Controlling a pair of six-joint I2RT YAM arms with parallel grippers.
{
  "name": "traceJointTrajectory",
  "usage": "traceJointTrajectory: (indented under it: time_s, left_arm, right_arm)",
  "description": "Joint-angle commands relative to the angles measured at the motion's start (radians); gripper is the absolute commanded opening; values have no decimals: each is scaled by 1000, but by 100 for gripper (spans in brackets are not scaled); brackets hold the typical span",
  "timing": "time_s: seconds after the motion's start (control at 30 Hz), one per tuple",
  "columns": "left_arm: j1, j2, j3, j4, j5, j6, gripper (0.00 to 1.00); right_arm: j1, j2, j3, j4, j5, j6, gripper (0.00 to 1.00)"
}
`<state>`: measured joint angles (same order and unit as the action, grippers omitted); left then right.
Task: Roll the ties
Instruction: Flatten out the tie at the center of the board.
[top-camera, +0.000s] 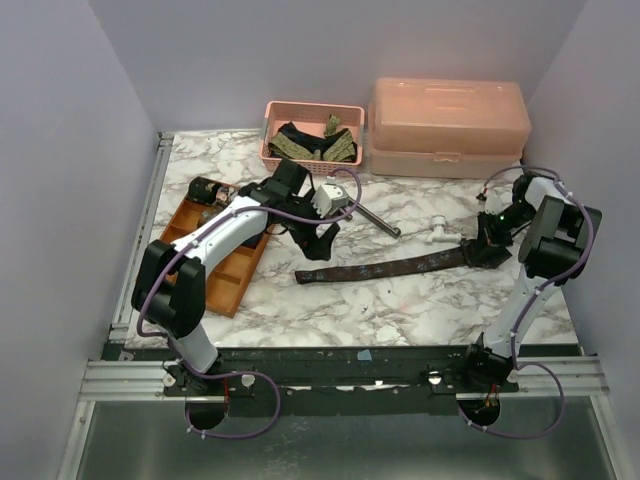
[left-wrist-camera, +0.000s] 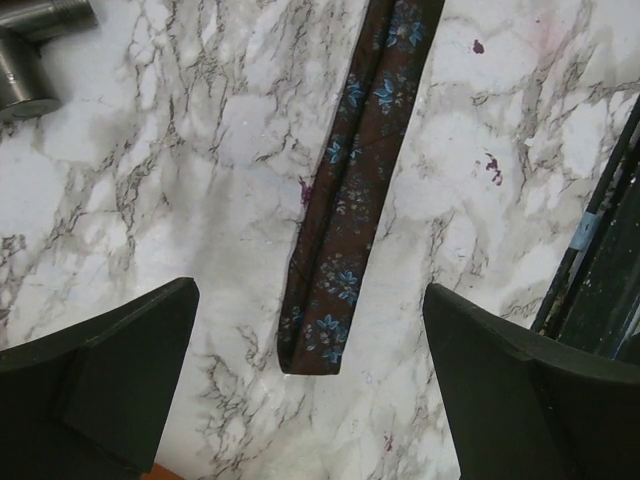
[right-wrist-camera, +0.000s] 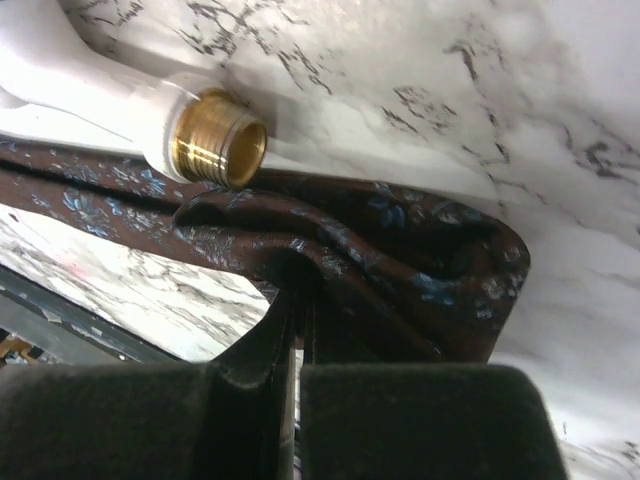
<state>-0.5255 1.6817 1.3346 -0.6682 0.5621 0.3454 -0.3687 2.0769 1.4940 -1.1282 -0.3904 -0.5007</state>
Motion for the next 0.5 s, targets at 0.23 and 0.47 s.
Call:
traceJointTrajectory:
  time_s: [0.23,0.47]
  left_arm:
    - [4,-220,-219,246,116,-119,99]
    - [20,-399,-412,556,122,-197,99]
  right_arm:
    - [-76,11,-52,126,230,-34,5]
    - [-129,21,36,104,254,-25,8]
